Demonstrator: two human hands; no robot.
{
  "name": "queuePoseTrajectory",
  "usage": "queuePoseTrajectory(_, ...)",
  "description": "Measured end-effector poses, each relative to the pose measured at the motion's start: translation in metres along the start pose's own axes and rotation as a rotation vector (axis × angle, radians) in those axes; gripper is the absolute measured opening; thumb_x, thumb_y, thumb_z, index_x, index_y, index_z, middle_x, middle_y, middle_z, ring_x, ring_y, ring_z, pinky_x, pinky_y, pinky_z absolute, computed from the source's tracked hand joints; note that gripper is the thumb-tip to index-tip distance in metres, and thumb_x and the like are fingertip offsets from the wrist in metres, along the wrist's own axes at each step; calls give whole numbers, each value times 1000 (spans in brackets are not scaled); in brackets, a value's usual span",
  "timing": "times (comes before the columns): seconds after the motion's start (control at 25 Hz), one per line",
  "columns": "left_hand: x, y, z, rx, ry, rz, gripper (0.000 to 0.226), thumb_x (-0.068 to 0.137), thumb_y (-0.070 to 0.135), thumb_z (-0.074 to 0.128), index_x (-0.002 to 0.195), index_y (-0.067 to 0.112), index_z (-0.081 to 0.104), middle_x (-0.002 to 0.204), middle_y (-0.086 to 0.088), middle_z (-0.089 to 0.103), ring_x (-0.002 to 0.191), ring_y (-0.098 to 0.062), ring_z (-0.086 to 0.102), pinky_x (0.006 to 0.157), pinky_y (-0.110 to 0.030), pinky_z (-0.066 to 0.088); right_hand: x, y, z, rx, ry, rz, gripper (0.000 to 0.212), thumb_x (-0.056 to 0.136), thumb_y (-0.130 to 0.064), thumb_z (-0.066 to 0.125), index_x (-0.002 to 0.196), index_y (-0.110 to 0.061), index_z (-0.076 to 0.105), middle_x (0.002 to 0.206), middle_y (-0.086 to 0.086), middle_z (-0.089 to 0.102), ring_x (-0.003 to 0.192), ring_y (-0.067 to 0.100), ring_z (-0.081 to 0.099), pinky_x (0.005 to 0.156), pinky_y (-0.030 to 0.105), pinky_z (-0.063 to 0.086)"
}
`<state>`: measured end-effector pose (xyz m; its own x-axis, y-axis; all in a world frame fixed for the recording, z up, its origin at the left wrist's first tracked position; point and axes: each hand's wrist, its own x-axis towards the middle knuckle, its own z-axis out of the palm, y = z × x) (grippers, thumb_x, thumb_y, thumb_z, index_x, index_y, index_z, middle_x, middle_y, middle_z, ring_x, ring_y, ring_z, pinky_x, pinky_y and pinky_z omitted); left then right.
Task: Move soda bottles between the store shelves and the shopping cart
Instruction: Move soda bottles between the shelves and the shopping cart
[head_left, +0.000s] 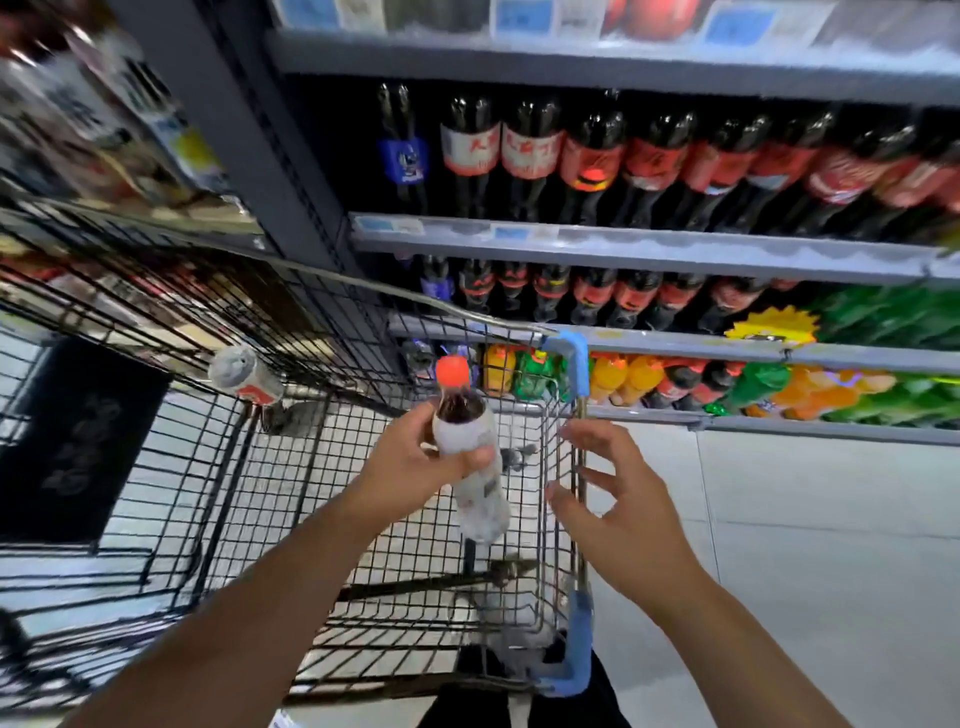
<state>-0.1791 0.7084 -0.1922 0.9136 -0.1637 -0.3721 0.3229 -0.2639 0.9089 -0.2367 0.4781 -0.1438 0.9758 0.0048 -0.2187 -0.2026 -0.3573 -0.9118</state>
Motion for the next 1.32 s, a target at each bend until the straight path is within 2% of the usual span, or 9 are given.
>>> queuePoseTrajectory(0.16, -14, 82, -6, -215, 32, 136, 34, 65, 40, 86, 97, 37, 74, 98, 5, 78, 86, -9, 73, 67, -22, 57, 1, -39, 0, 24, -83, -20, 53, 87, -24, 79, 130, -41, 54, 127, -28, 62, 123, -10, 53, 96, 12, 47)
queuePoseTrajectory(0.24, -24, 119, -4, -297, -11, 182, 27, 72, 36, 83, 97, 31, 75, 96, 2, 78, 83, -10, 74, 63, -20, 55, -1, -61, -8, 133, -115, -18, 44, 87, -23, 79, 122, -42, 60, 121, -23, 68, 118, -1, 62, 94, 22, 54)
queuePoseTrajectory(0.4, -38, 183, 15, -403, -89, 249, 33, 77, 56, 75, 101, 32, 76, 106, -6, 77, 93, -21, 74, 70, -28, 58, -12, -111, -34, 336, -161, -8, 27, 79, -32, 75, 105, -38, 71, 104, -5, 78, 93, 16, 75, 72, 25, 59)
queuePoseTrajectory(0.52, -43, 221, 36, -442, -105, 306, 42, 79, 61, 67, 110, 33, 73, 111, -5, 76, 102, -20, 73, 80, -32, 59, -19, -138, -53, 359, 21, -76, 39, 63, -41, 83, 97, -32, 66, 91, -2, 77, 80, 18, 75, 64, 22, 57)
queuePoseTrajectory(0.6, -44, 242, 53, -352, -108, 382, 48, 81, 57, 72, 126, 43, 63, 114, 3, 75, 106, -18, 72, 83, -34, 60, -23, -150, -67, 292, 178, -108, 49, 56, -46, 83, 96, -34, 58, 85, -11, 76, 71, 6, 73, 59, 17, 54)
queuePoseTrajectory(0.76, -42, 281, 96, -182, -35, 496, 85, 56, 43, 89, 134, 39, 55, 111, 7, 75, 96, -15, 75, 78, -37, 62, -28, -153, -114, 24, 357, -84, 60, 49, -62, 75, 93, -48, 38, 87, -33, 68, 68, -6, 67, 58, 22, 53)
queuePoseTrajectory(0.92, -34, 326, 149, -254, -128, 582, 78, 60, 28, 87, 131, 20, 59, 113, -1, 75, 101, -19, 73, 82, -34, 59, -30, -142, -196, 128, 234, -168, 53, 54, -65, 76, 95, -51, 46, 91, -18, 71, 77, 1, 70, 63, 21, 56)
queuePoseTrajectory(1.04, -31, 365, 196, -312, -206, 656, 65, 69, 20, 84, 129, 16, 62, 115, -11, 73, 101, -24, 71, 82, -32, 57, -36, -134, -281, 304, 78, -301, 39, 67, -51, 80, 100, -45, 58, 100, -7, 72, 89, 17, 72, 72, 28, 60)
queuePoseTrajectory(1.32, -27, 468, 331, -230, -322, 859, 64, 73, 21, 83, 133, 23, 61, 121, -5, 71, 106, -21, 70, 81, -29, 57, -55, -123, -451, 268, 256, -501, 44, 67, -42, 86, 99, -40, 57, 101, -4, 72, 89, 18, 73, 70, 32, 58)
